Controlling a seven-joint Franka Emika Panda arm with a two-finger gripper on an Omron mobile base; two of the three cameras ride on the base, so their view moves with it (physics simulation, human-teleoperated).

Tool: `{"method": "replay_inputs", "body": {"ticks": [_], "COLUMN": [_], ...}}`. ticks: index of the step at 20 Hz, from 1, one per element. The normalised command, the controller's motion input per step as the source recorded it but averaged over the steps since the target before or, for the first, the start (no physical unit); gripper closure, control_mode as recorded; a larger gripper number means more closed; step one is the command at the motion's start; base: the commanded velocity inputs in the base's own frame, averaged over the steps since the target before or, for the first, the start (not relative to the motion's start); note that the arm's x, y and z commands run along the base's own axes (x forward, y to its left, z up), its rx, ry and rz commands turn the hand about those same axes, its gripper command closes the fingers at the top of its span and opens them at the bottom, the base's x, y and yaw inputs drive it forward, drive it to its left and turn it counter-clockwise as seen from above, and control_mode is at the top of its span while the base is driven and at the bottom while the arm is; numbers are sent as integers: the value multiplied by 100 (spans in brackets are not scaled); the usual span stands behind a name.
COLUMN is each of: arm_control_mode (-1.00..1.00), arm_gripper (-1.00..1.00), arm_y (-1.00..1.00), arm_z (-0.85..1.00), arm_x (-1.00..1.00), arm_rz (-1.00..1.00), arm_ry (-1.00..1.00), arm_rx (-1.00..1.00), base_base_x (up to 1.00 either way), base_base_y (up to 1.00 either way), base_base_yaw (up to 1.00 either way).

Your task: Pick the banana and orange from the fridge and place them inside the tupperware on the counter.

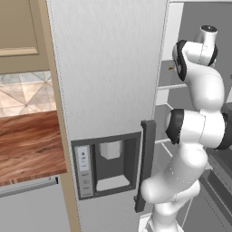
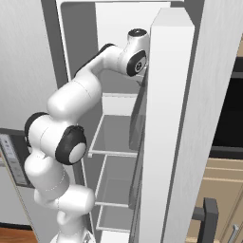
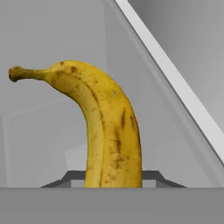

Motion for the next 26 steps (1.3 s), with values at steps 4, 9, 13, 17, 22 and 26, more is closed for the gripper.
{"method": "replay_inputs", "body": {"ticks": [4, 9, 13, 17, 22, 26], "arm_control_mode": [-100, -100, -100, -100, -100, -100], "arm_gripper": [100, 100, 100, 100, 100, 100], "arm_y": [11, 31, 43, 31, 15, 6], "arm_z": [-14, -1, 18, 22, 12, 11], "arm_x": [-42, -46, -42, -63, -80, -88], "arm_rz": [0, 0, 0, 0, 0, 0], "arm_ry": [-19, -10, 0, 0, 0, 0], "arm_rx": [0, 0, 0, 0, 0, 0], "base_base_x": [0, 0, 0, 0, 0, 0], "base_base_y": [0, 0, 0, 0, 0, 0], "base_base_yaw": [0, 0, 0, 0, 0, 0]}}
